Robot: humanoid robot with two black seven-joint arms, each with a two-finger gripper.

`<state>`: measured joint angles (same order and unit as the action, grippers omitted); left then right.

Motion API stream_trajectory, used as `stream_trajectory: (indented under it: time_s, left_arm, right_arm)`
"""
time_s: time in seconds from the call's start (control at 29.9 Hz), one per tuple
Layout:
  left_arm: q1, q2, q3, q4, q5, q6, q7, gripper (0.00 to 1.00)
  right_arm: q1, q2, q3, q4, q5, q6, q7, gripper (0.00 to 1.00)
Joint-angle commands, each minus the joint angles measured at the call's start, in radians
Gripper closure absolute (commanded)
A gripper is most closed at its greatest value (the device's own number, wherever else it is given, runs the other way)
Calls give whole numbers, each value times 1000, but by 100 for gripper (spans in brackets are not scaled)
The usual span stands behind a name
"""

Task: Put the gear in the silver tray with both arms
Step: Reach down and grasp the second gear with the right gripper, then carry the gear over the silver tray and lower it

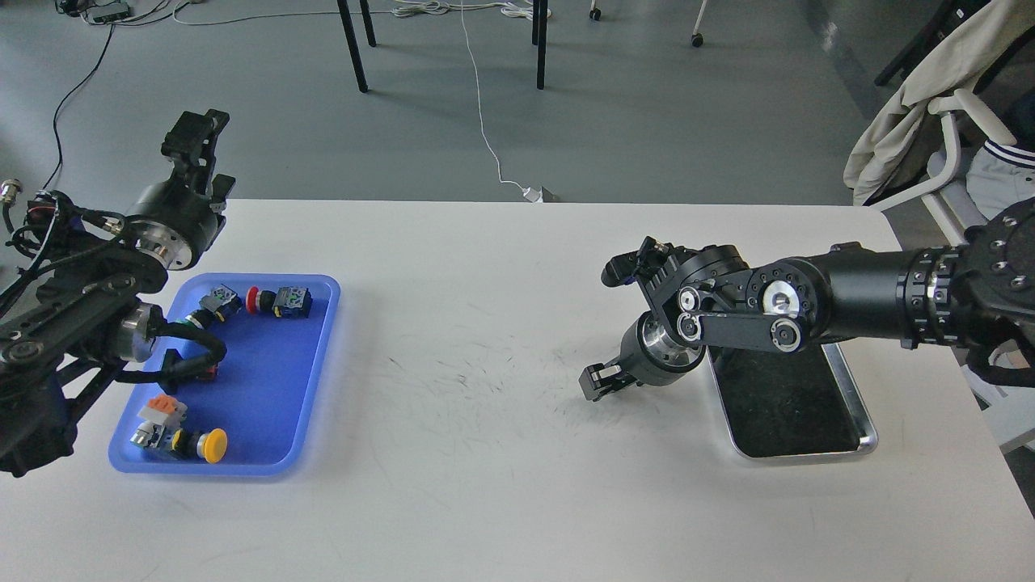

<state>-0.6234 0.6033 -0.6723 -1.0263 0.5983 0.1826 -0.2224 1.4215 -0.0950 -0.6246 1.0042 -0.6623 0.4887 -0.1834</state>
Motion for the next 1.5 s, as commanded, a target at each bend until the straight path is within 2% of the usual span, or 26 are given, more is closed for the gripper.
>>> stream_trajectory:
  time_s: [0.0, 0.07, 0.2, 0.37, 0.47, 0.57, 0.7, 0.84, 0.94, 1.14, 1.34, 1.47]
  left_arm:
    - [5, 3, -3, 0, 0, 0, 0, 2]
    - [5, 3, -3, 0, 0, 0, 0, 2]
    - [7, 3, -4, 0, 0, 0, 0, 2]
    - [7, 9, -6, 0, -2, 0, -9, 2]
    - [7, 12, -6, 0, 0, 0, -12, 2]
    - [7, 12, -4, 0, 0, 0, -12, 2]
    - [7, 7, 0, 0, 0, 0, -12, 2]
    - [5, -7, 0, 0, 0, 8, -11, 2]
    - [5, -17, 3, 0, 1, 15, -11, 2]
    - [4, -31, 5, 2, 3, 15, -9, 2]
    - [1, -25, 5, 6, 3, 15, -9, 2]
    - [2, -25, 5, 8, 3, 15, -11, 2]
  right_arm:
    - [3, 9, 0, -13, 0, 0, -1, 59]
    - [5, 11, 0, -15, 0, 0, -1, 62]
    - [5, 12, 2, -24, 1, 0, 1, 82]
    - [37, 11, 20, -30, 7, 0, 5, 98]
    - [97, -56, 93, -13, 13, 0, 16, 98]
    - [132, -204, 207, 13, 15, 0, 16, 98]
    - [140, -457, 299, 60, 12, 0, 18, 98]
    - [74, -665, 296, 94, -3, 0, 33, 98]
    - [-31, -761, 315, 116, -55, 0, 38, 98]
    - [-188, -769, 384, 168, -118, 0, 36, 98]
    - [-245, -695, 384, 183, -143, 0, 36, 98]
    - [-248, -686, 379, 183, -180, 0, 36, 98]
